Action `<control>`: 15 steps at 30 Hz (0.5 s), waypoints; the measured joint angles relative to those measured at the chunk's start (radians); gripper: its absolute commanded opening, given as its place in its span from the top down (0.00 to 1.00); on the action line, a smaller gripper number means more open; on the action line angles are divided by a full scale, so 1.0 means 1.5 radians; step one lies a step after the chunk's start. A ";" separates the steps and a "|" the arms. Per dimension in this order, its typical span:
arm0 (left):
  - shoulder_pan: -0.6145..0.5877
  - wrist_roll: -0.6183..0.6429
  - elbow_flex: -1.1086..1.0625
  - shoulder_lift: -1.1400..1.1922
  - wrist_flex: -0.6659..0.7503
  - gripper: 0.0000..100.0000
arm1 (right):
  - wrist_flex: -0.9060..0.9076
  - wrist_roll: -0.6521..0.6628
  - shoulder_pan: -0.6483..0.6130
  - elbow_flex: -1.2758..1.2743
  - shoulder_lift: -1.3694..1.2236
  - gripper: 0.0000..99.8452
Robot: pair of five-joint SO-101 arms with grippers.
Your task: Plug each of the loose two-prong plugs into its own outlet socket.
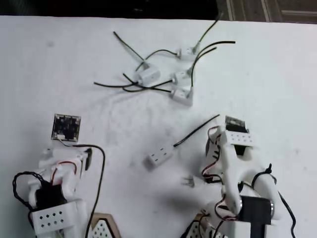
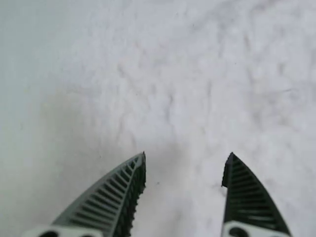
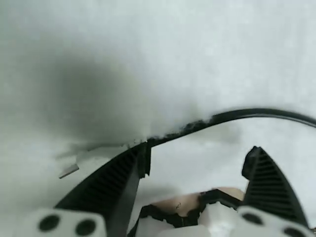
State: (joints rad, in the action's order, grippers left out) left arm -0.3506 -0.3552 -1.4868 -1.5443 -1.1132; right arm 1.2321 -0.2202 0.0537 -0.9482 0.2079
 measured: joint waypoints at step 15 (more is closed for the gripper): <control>0.000 0.000 0.000 0.000 0.000 0.74 | -0.065 -0.039 -0.030 0.004 -0.015 0.71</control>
State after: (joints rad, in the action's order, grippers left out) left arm -0.3506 -0.3552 -1.4868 -1.5443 -1.1132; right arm 1.1339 -0.2785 0.0092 -0.9421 0.1849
